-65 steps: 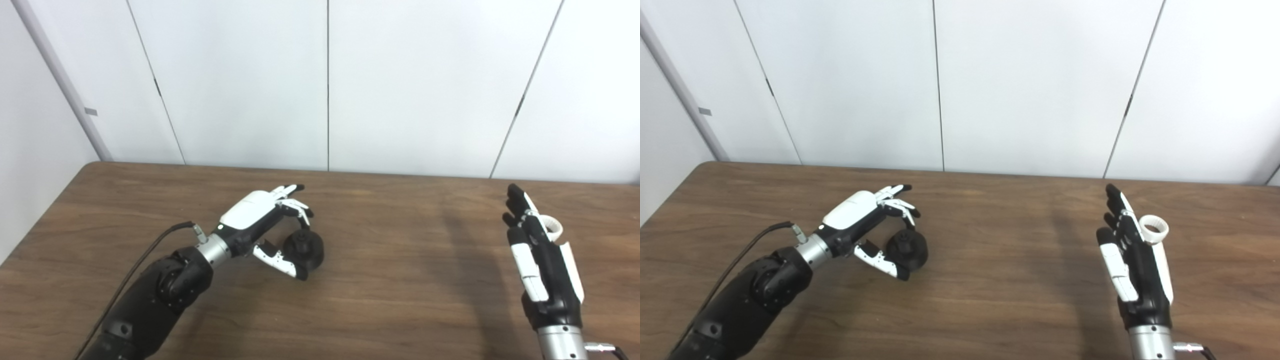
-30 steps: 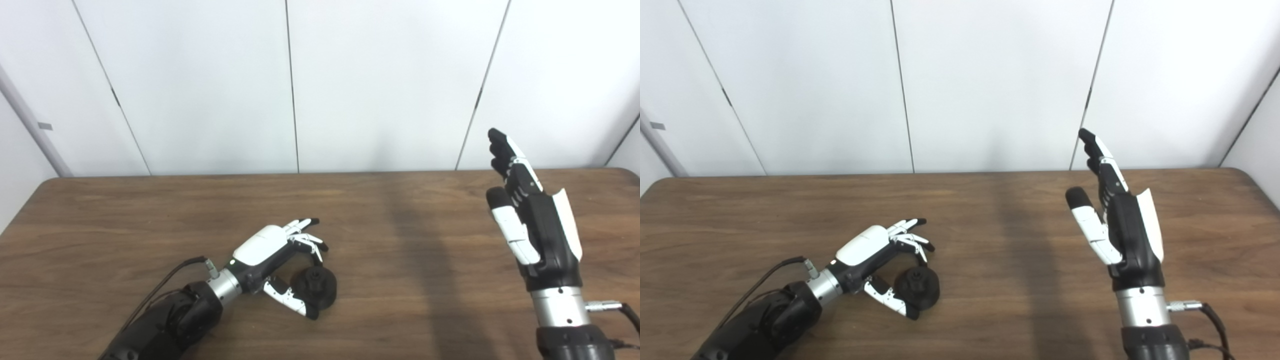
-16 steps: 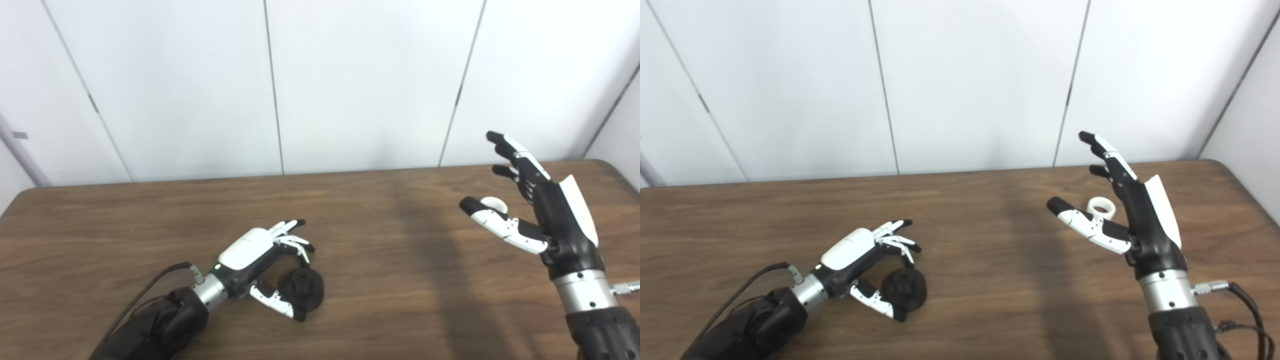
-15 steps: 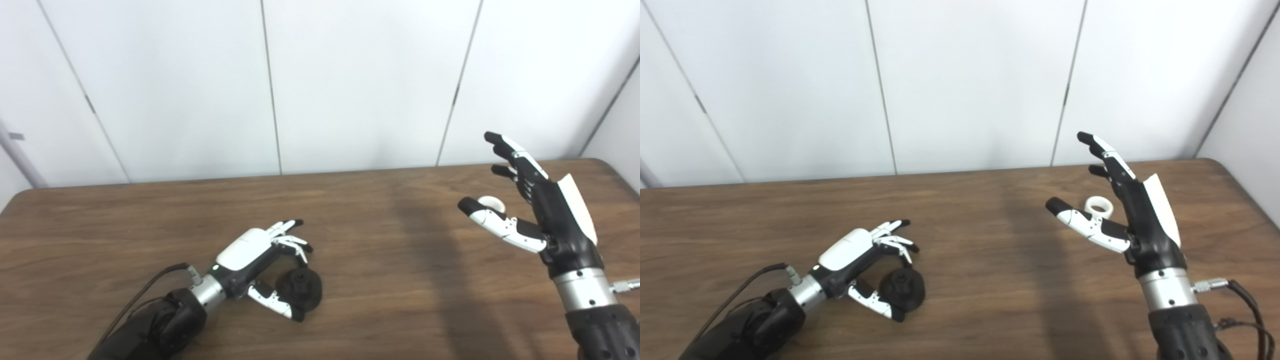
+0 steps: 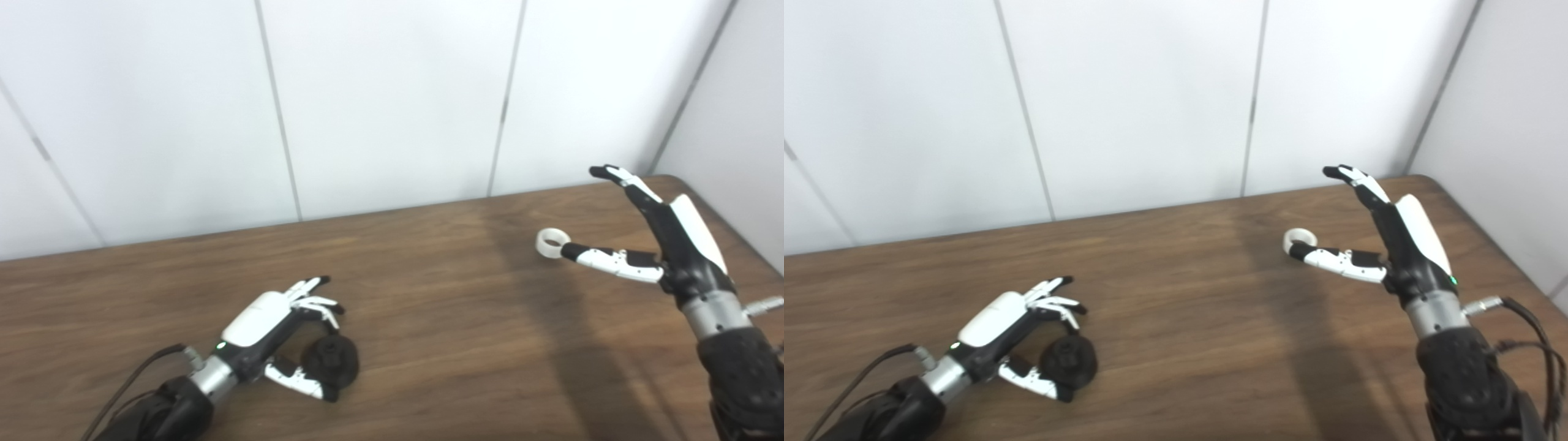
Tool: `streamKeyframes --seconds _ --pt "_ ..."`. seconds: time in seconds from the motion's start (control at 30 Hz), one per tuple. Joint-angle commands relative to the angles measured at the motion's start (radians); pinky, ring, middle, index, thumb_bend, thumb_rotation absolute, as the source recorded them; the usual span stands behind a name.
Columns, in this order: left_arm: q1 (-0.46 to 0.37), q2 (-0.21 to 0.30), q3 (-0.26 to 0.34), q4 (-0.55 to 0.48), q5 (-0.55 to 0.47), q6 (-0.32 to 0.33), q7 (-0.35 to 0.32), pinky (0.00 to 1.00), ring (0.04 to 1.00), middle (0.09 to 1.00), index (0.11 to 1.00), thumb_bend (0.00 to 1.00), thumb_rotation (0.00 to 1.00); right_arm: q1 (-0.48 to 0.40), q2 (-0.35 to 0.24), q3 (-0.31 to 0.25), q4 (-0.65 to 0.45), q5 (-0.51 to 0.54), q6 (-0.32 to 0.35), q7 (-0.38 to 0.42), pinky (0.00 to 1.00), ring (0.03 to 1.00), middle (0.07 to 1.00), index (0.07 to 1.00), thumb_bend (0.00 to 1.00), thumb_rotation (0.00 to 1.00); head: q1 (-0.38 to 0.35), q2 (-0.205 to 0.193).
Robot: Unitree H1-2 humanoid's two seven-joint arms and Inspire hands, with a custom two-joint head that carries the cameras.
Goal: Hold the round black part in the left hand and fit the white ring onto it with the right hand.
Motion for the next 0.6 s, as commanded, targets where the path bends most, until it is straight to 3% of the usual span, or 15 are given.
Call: streamKeyframes --seconds 0.0,0.23,0.47,0.57 --pt "-0.02 0.041 0.002 -0.003 0.007 0.013 0.004 1.0 1.0 0.796 0.481 0.52 0.06 -0.029 -0.034 -0.017 0.019 -0.018 -0.058 -0.027 0.97 0.991 0.922 0.834 0.7 0.39 0.001 0.001" --pt "-0.015 0.044 0.011 -0.007 -0.006 0.013 -0.018 1.0 1.0 0.799 0.481 0.52 0.06 -0.045 -0.09 -0.012 0.112 -0.084 -0.077 -0.033 0.96 1.0 0.936 0.793 0.75 0.39 -0.029 -0.007" --pt "-0.017 0.047 -0.002 0.006 -0.021 0.013 -0.005 1.0 1.0 0.797 0.481 0.52 0.06 -0.087 -0.144 0.033 0.206 -0.164 -0.122 -0.04 0.92 1.0 0.916 0.715 0.81 0.3 -0.061 -0.023" --pt "-0.016 0.052 -0.003 0.005 -0.012 0.013 0.0 1.0 1.0 0.798 0.481 0.52 0.06 -0.114 -0.175 0.06 0.251 -0.181 -0.139 -0.024 0.97 1.0 0.918 0.709 0.82 0.31 -0.077 -0.034"
